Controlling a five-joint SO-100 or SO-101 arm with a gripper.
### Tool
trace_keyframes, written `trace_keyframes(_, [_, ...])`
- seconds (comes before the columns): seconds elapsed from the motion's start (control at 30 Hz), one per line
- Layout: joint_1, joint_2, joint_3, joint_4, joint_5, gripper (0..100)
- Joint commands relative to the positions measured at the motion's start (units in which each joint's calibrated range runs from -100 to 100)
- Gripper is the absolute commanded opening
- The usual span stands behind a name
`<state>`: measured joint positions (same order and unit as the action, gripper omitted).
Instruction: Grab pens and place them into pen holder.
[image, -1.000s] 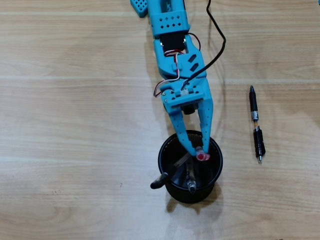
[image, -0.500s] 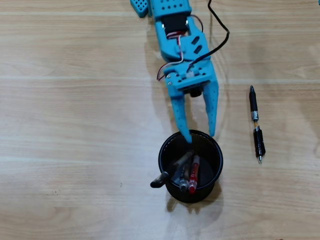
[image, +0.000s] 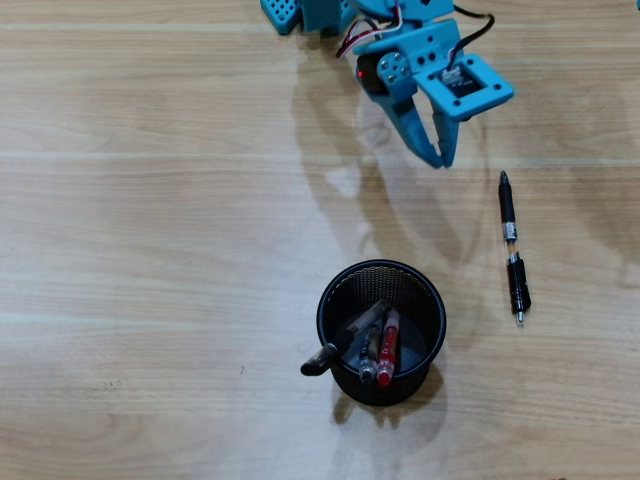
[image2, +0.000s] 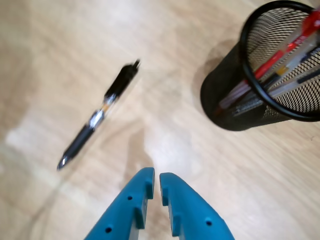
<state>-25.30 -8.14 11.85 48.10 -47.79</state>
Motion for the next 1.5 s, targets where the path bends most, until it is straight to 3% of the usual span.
trace_keyframes(0.0, [-4.25, -3.16, -8.92, 9.63, 4.49, 2])
trace_keyframes(0.2, [-12.05, 3.14, -18.93, 13.5, 8.8, 2])
trace_keyframes(0.53, [-22.04, 22.38, -37.67, 12.9, 8.4, 2])
trace_keyframes(0.93, [-15.41, 30.95, -43.71, 13.68, -5.93, 2])
trace_keyframes(1.17, [-10.51, 34.14, -46.87, 24.52, -20.91, 2])
trace_keyframes(1.47, [-12.14, 42.12, -53.72, 24.78, -21.07, 2])
